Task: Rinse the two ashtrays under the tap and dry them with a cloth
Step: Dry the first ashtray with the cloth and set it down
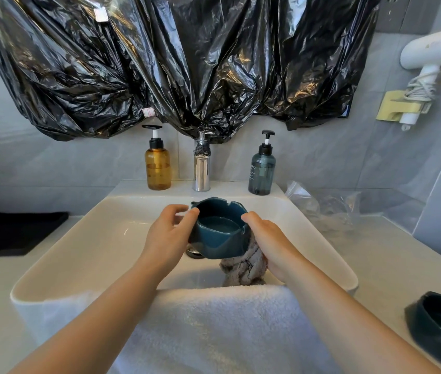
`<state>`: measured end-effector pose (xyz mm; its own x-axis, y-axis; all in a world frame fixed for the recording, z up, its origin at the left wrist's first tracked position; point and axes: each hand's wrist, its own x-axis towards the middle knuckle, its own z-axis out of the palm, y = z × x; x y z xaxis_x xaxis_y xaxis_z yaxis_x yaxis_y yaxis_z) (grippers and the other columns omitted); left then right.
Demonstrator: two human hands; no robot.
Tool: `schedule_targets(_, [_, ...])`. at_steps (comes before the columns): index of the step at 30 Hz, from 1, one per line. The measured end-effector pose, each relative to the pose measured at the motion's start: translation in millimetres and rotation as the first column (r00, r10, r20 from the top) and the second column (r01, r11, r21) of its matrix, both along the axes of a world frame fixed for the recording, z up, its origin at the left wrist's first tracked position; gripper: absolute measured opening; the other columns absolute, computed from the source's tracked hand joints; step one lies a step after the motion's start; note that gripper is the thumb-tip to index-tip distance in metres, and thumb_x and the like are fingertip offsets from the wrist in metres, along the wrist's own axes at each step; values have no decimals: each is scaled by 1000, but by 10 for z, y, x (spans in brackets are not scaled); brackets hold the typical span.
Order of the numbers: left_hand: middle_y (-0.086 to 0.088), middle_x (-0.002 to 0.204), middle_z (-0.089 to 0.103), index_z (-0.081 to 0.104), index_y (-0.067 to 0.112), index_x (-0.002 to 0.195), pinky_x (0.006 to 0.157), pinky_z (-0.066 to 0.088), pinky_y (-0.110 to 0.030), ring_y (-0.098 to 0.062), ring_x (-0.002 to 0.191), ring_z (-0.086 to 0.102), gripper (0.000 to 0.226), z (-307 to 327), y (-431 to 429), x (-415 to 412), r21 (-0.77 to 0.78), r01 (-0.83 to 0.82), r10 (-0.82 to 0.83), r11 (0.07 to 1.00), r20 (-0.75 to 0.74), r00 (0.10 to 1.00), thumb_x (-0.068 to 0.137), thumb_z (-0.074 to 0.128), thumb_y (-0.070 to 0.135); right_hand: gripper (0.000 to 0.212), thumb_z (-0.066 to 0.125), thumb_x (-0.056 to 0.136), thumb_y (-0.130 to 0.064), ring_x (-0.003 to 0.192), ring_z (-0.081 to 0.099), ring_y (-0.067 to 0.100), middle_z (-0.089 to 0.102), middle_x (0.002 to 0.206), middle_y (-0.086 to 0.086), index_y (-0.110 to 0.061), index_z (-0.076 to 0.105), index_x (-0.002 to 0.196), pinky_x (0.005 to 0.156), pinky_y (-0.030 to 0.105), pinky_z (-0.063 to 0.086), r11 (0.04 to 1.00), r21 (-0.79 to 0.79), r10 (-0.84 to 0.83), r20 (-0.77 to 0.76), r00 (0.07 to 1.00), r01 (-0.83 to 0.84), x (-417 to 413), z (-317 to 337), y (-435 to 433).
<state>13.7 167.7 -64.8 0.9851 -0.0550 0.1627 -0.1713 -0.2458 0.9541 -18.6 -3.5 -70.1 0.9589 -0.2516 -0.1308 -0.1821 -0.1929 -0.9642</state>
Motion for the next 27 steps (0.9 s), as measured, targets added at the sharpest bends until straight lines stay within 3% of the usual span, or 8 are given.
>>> schedule_targets(3, [17, 125, 49, 53, 31, 125, 86, 41, -14, -4, 117, 44, 32, 19, 18, -119, 235, -27, -67, 972, 381, 922, 93, 56, 36, 44, 41, 89, -47, 88, 56, 13, 66, 98, 7, -11, 58, 108, 65, 28, 42, 992, -111, -54, -3, 999, 53, -9, -7, -16])
schedule_targets(5, [20, 117, 56, 62, 33, 116, 109, 30, -27, 0, 117, 44, 28, 1, 22, -164, 434, 35, -280, 900, 516, 809, 88, 61, 38, 41, 45, 87, -46, 78, 55, 13, 62, 86, 5, -8, 55, 99, 59, 28, 38, 986, -149, -68, 22, 997, 71, -12, -18, -29])
schedule_targets(9, [16, 108, 65, 67, 30, 106, 119, -4, -48, -2, 113, 49, 22, -43, -3, -154, 725, 94, -451, 683, 317, 834, 87, 63, 40, 33, 44, 90, -42, 69, 49, 14, 54, 75, 2, -10, 53, 90, 57, 26, 36, 982, -163, -90, 48, 995, 97, -24, -30, -23])
schedule_targets(12, [10, 93, 68, 69, 23, 92, 117, -6, -43, -5, 97, 56, 14, -46, -26, -146, 723, 120, -462, 680, 296, 836, 90, 60, 34, 45, 46, 90, -49, 80, 56, 13, 63, 86, 3, -7, 60, 99, 61, 26, 40, 984, -158, -74, 75, 994, 85, -18, -40, -29])
schedule_targets(14, [5, 80, 68, 68, 19, 83, 115, 12, -34, -7, 80, 59, 16, -61, -28, -136, 643, 185, -445, 743, 269, 854, 90, 61, 31, 50, 47, 92, -54, 93, 62, 18, 69, 98, 8, -10, 66, 105, 75, 31, 48, 991, -108, -68, 108, 992, 79, -9, -48, -36])
schedule_targets(17, [-2, 71, 68, 65, 14, 75, 73, 48, -24, -11, 65, 60, 18, -23, -6, -150, 331, 291, -357, 898, 159, 921, 91, 62, 23, 31, 49, 96, -43, 101, 65, 25, 70, 105, 10, -18, 66, 101, 96, 46, 50, 996, 8, -85, 181, 980, 85, 15, -64, -58])
schedule_targets(21, [-3, 70, 66, 64, 13, 76, 63, 45, -27, -16, 65, 59, 18, -20, 30, -117, 186, 286, -306, 940, 89, 948, 93, 60, 18, 15, 56, 95, -17, 106, 64, 21, 69, 110, 3, -25, 68, 99, 99, 46, 50, 984, 61, -176, 312, 934, 165, 14, -86, -103])
schedule_targets(27, [-5, 70, 64, 63, 13, 75, 67, 43, -32, -18, 67, 56, 22, -52, 1, -85, 181, 302, -316, 936, 54, 947, 95, 56, 18, 15, 60, 93, -16, 94, 68, 10, 74, 99, -3, -26, 67, 103, 79, 24, 53, 998, 25, -67, 514, 855, 64, -128, 15, -42])
